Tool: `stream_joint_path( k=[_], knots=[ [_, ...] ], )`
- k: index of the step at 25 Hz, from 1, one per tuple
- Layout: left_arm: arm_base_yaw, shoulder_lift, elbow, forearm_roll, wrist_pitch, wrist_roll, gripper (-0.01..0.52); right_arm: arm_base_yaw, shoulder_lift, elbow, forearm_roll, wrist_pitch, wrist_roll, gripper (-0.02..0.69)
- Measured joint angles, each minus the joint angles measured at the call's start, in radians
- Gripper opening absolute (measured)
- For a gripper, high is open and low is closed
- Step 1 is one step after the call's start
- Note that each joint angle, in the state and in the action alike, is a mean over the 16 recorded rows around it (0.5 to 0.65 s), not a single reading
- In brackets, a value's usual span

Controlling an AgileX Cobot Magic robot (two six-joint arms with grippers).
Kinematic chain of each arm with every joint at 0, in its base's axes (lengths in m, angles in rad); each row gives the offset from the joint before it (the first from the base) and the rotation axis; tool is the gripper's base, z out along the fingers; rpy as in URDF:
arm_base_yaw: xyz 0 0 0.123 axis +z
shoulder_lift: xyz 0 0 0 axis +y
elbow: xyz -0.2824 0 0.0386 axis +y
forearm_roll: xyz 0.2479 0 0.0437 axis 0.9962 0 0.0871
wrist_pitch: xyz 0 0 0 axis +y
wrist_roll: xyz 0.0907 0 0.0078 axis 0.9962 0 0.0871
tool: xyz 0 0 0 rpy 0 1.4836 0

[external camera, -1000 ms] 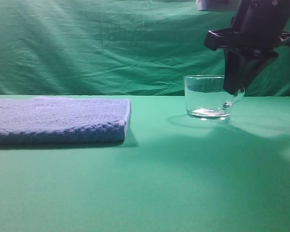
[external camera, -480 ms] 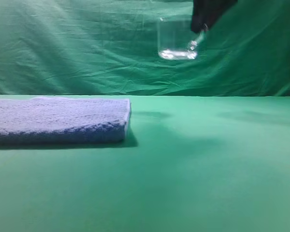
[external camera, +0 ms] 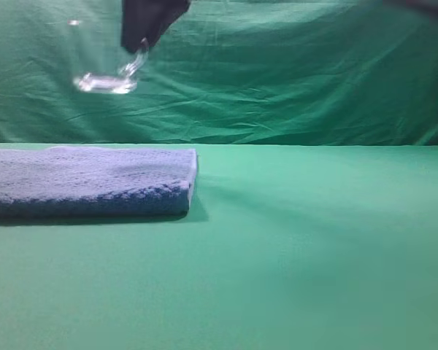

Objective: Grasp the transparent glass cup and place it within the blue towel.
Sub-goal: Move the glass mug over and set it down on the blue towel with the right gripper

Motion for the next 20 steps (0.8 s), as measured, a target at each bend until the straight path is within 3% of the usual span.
stream_joint_path(
  k=[7, 10, 15, 20],
  knots=[
    [0.000, 0.000, 0.000, 0.000, 0.000, 0.000, 0.000, 0.018, 0.034, -0.039, 0.015, 0.042, -0.002, 0.283],
    [0.000, 0.000, 0.000, 0.000, 0.000, 0.000, 0.000, 0.018, 0.015, -0.074, 0.011, 0.110, 0.009, 0.309],
    [0.000, 0.000, 0.000, 0.000, 0.000, 0.000, 0.000, 0.016, -0.061, -0.138, -0.030, 0.261, 0.059, 0.278],
    [0.000, 0.000, 0.000, 0.000, 0.000, 0.000, 0.000, 0.007, -0.177, -0.188, -0.100, 0.412, 0.125, 0.154]
  ],
)
